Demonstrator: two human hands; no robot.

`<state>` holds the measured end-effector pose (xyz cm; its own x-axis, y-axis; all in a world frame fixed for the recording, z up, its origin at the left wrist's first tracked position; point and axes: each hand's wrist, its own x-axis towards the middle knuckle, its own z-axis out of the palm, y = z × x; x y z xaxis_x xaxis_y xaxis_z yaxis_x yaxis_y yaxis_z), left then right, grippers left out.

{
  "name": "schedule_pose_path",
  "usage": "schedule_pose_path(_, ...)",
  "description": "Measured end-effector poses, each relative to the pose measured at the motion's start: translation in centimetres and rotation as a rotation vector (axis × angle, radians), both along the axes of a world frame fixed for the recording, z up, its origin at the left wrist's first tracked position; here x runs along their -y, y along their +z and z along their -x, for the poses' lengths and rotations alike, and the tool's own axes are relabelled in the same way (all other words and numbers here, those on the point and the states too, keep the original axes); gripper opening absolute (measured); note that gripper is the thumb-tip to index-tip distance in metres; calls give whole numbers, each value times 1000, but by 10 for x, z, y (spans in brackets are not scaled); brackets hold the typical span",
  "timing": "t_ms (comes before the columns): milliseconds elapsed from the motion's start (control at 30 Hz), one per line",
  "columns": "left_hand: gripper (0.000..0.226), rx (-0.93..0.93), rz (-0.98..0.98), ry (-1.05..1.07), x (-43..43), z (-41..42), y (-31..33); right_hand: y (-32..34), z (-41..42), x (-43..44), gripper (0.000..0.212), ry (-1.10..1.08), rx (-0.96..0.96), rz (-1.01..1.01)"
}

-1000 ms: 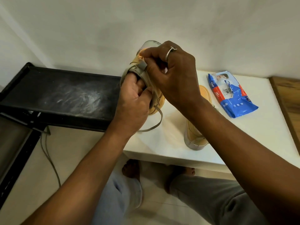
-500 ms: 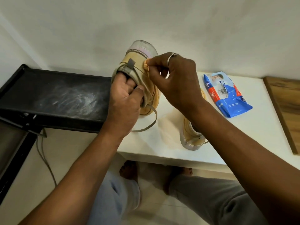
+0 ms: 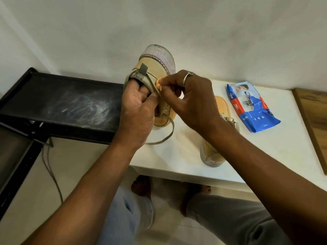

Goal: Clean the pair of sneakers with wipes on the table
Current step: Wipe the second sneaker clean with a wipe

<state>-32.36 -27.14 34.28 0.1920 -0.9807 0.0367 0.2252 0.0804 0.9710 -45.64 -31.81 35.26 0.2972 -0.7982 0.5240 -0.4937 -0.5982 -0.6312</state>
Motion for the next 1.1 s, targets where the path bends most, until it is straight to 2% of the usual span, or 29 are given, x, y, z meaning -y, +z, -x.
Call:
schedule_pose_path(233, 41, 70, 6, 83, 0, -2, -3, -15, -1, -4, 12, -41, 105, -99)
schedule_pose_path(467, 26, 499, -2, 298, -1, -2, 1, -17, -7, -6, 16, 25, 18, -64)
schedule_pose_path(567, 21, 721, -123, 224, 0, -3, -1, -17, -11, -4, 16, 31, -20, -41)
schedule_pose_path(667, 10, 922, -160, 97, -2, -4, 0, -17, -8, -2, 16, -19, -3, -56)
schedule_pose_path(800, 22, 1152, -213, -64, -1, -13, 5, -19, -3, -2, 16, -49, -8, -129)
schedule_pose_path(1033, 20, 1287, -216, -217, -2, -17, 14, -24, -2, 0, 14, 20, -55, -150)
schedule_pose_path(1100, 28, 1303, -293, -292, -2, -19, 12, -26, -3, -1, 14, 57, -61, -172)
